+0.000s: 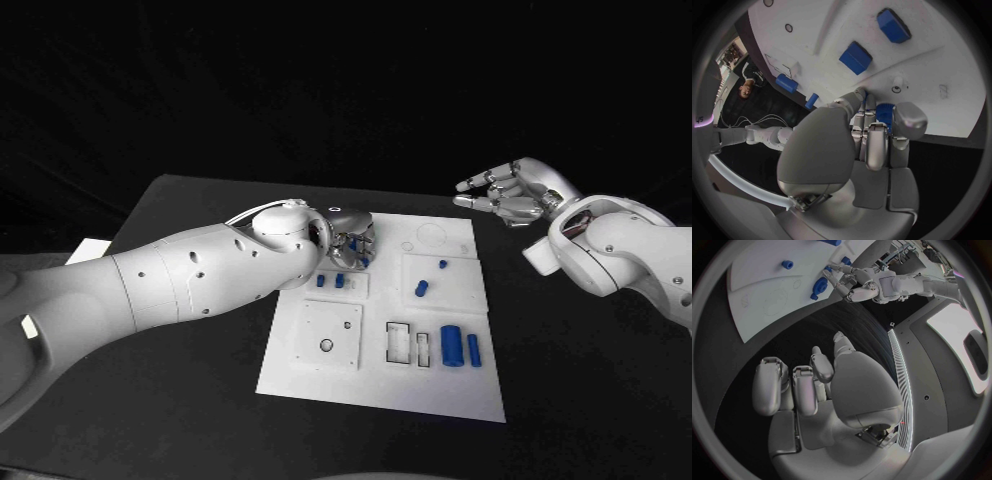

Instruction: Assemble the parts on the task board

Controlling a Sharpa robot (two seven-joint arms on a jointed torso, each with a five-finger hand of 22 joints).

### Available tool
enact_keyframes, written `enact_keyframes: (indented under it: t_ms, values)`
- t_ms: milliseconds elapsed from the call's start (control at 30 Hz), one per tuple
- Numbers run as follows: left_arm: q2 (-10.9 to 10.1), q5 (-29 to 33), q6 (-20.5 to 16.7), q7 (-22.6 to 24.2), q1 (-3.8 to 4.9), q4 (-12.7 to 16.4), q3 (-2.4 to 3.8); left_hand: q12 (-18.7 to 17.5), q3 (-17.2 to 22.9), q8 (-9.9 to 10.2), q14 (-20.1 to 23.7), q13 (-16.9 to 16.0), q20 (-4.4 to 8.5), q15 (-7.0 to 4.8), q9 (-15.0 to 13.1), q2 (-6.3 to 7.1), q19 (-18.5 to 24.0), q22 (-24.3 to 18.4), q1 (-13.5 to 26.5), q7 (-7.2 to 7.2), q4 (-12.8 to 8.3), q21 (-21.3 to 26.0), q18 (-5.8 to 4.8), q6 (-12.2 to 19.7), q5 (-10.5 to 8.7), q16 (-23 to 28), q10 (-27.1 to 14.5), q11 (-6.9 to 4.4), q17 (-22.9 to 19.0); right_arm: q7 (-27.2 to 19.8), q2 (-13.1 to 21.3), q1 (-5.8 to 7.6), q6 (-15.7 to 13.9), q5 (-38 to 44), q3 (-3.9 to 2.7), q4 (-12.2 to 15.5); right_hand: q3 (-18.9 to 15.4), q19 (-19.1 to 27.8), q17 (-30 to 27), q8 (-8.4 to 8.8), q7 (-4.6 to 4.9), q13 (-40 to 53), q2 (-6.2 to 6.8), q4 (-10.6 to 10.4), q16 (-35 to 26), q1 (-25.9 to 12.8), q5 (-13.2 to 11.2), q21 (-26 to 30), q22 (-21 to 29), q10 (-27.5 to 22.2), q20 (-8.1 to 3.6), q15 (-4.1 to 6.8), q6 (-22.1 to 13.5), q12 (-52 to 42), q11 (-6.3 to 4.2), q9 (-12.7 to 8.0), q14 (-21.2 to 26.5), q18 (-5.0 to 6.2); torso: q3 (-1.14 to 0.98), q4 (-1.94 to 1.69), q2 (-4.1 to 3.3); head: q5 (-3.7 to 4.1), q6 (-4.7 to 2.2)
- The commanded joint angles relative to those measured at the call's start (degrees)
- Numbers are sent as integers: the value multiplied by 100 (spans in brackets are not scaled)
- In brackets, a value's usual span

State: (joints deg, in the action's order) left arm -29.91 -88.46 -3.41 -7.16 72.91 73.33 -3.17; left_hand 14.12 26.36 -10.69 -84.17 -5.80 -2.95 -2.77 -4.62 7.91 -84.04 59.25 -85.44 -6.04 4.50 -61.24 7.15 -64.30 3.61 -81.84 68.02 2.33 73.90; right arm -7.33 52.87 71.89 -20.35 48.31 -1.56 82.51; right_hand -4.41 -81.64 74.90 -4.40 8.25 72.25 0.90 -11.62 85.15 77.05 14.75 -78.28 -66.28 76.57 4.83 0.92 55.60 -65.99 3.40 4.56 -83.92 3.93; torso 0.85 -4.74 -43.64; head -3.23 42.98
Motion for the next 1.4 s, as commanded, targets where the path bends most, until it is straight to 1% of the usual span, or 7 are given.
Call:
enact_keyframes:
  t_ms: [33, 200, 533, 733, 1033, 1233, 1400]
  values:
    - [5, -33, -22, 34, -37, -17, -21, -58, 182, 17, -306, -4, 1, 30, -35, -29, -116, 33, -75, -25, -113, -34, -103, -82, 14, -48, 104, 10, 47, -49, -6, -2, 63, 8, -1, 9, -34, 43, 831, 17, 19, -5, -39, -4, -18, -18, 37, 17, 4, -31, -11, 16, 9, 10, 1, -3, -448, 67, 3, 0, -1, 2, -2]
    - [-15, -31, -174, 89, -41, 5, -17, -224, 405, 82, -301, -13, -14, 43, -56, 42, -108, 48, 127, -44, -270, -32, -99, -177, 3, -66, 249, 20, 48, -51, -10, -2, 64, 8, -1, 7, -34, 43, 831, 17, 19, -5, -39, -4, -18, -18, 37, 17, 4, -31, -11, 16, 9, 10, 1, -3, -448, 67, 1, 1, -1, 6, -3]
    - [-171, 86, -401, 120, -43, 199, 35, -328, 477, 133, -296, -23, -19, 52, -66, 79, -105, 53, 257, -56, -348, -27, -95, -206, 2, -69, 301, 23, 35, -56, -17, -2, 63, 8, -1, -3, -38, 43, 828, 16, 18, 5, -50, 3, -21, -14, 39, 18, 5, -22, -11, 16, 10, -6, 0, -2, -448, 67, -2, -6, 8, 15, -7]
    - [-331, 216, -489, 103, -40, 395, 114, -372, 489, 155, -295, -28, -23, 57, -70, 96, -104, 56, 325, -62, -368, -25, -95, -219, 0, -71, 319, 28, 31, -56, -19, -2, 63, 8, -1, -11, -38, 43, 828, 16, 18, 5, -50, 3, -21, -14, 39, 18, 5, -22, -11, 16, 10, -6, 0, -2, -448, 67, 0, -11, 9, 13, -33]
    - [-729, 516, -473, 8, 5, 751, 265, -428, 484, 181, -292, -36, -28, 60, -78, 120, -101, 47, 424, -61, -381, -10, -91, -240, -5, -70, 346, 29, 18, -54, -21, -2, 68, 7, -1, -24, -38, 43, 828, 16, 18, 5, -50, 3, -21, -14, 39, 18, 5, -22, -11, 16, 10, -6, 0, -2, -448, 67, -3, -10, 6, -22, -62]
    - [-1073, 656, -426, -67, 38, 976, 289, -451, 480, 194, -292, -39, -29, 60, -79, 132, -103, 60, 457, -60, -387, -20, -93, -241, -6, -72, 351, 30, 18, -53, -15, -2, 64, 7, -1, -28, -38, 43, 828, 16, 18, 5, -50, 3, -21, -14, 39, 18, 5, -22, -11, 16, 10, -6, 0, -2, -448, 67, 0, -19, 4, -19, -65]
    - [-1251, 732, -406, -94, 43, 1047, 294, -456, 480, 197, -291, -39, -30, 60, -79, 134, -103, 63, 463, -61, -387, -23, -94, -241, -7, -72, 352, 30, 17, -52, -14, -3, 66, 7, -1, -31, -38, 43, 828, 16, 18, 5, -50, 3, -21, -14, 39, 18, 5, -22, -11, 16, 10, -6, 0, -2, -448, 67, 9, -12, -2, -25, -57]
